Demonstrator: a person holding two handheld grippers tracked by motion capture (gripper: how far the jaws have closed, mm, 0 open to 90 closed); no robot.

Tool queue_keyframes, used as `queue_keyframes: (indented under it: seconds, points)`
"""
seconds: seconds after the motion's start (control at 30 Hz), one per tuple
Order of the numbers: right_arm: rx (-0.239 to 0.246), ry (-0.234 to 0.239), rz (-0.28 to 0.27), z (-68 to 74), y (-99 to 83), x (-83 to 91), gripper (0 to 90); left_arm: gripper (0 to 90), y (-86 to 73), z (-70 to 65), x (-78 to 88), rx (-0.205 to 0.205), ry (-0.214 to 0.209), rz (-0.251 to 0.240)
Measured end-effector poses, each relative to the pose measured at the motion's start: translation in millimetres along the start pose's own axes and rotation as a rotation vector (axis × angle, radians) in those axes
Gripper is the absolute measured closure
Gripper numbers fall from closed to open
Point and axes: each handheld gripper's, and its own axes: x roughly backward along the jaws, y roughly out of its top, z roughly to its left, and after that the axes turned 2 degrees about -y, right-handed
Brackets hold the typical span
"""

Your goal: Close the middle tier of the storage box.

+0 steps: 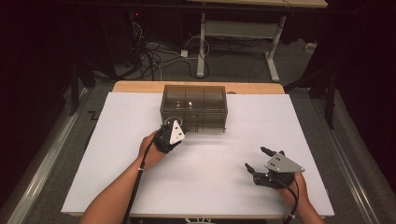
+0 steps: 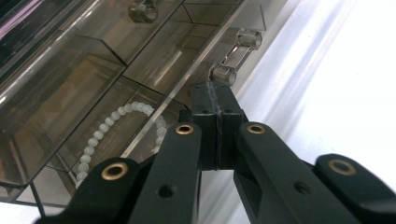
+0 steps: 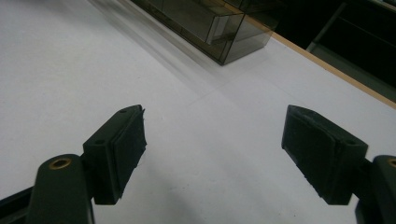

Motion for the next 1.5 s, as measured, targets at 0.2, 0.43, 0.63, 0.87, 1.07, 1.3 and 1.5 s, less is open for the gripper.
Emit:
queue_keyframes:
  seconds: [0.2, 0.43, 0.63, 0.87, 1.07, 1.3, 1.5]
  points:
    - [-0.004, -0.001, 0.000, -0.3, -0.1, 0.0, 22.4, 87.8, 2.1, 1.3, -1.2, 0.002, -0.001, 0.000]
    - [0.001, 0.002, 0.002, -0.1, -0.1, -0.3, 22.4, 87.9, 3.8, 3.2, -3.0, 0.004, 0.000, -0.001]
    - [0.002, 0.004, -0.002, 0.6, 0.5, 0.2, 22.4, 87.8, 4.7, 3.7, -4.1, -0.003, 0.005, 0.003]
    - [0.008, 0.005, 0.000, 1.2, 0.7, -0.3, 22.4, 87.8, 4.6, 4.8, -6.1, -0.001, 0.012, -0.001]
    - [0.009, 0.007, 0.001, 1.3, 1.0, -1.1, 22.5, 87.8, 4.8, 5.0, -6.3, -0.009, 0.014, -0.003]
    - [0.009, 0.007, -0.002, 0.9, 1.3, -0.7, 22.5, 87.8, 4.9, 5.4, -6.8, -0.013, 0.016, -0.003]
    - [0.010, 0.007, -0.001, 1.2, 1.4, -1.0, 22.5, 87.8, 5.1, 5.3, -7.9, -0.013, 0.027, -0.005]
